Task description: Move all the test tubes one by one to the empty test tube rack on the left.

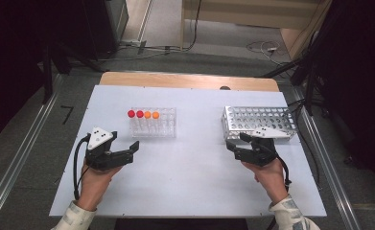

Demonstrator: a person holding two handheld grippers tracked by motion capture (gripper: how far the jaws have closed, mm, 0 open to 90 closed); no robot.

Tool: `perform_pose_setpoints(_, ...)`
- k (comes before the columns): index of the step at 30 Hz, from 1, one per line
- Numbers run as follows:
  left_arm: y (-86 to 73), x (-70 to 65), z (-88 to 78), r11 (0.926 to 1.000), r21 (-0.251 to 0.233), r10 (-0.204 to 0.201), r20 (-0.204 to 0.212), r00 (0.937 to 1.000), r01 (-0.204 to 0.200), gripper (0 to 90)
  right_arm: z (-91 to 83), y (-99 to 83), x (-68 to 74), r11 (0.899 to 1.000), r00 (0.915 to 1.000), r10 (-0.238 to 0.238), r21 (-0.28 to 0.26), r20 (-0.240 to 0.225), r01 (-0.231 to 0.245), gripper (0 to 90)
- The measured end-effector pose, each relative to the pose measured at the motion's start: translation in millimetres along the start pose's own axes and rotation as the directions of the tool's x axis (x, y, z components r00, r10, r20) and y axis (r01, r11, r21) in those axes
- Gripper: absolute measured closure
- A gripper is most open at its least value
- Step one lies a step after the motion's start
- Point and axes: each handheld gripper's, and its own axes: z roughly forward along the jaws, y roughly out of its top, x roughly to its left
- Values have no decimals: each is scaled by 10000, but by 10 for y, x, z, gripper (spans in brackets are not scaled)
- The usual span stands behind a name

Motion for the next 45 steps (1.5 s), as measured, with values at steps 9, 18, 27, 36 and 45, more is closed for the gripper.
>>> perform_pose_setpoints(9, -48, 42, -23, 10000, 8, -90, -96, 9999, 91, 155, -88, -56, -78, 9999, 9999, 83, -112, 135, -82, 319)
perform_pose_setpoints(18, -74, 94, -58, 9995, -80, -311, -330, 9990, 309, 136, -157, -119, -144, 9998, 9994, 69, -204, 331, -62, 301)
perform_pose_setpoints(27, -104, 118, -107, 9988, -251, -428, -415, 9982, 417, 136, -254, -169, -216, 9991, 9988, 178, -384, 450, -160, 283)
perform_pose_setpoints(36, -135, 134, -163, 9983, -349, -474, -499, 9976, 457, 136, -358, -243, -292, 9986, 9975, 339, -429, 627, -313, 282)
perform_pose_setpoints(45, -140, 150, -216, 9975, -463, -557, -470, 9973, 535, 136, -458, -321, -348, 9983, 9960, 398, -454, 800, -362, 280)
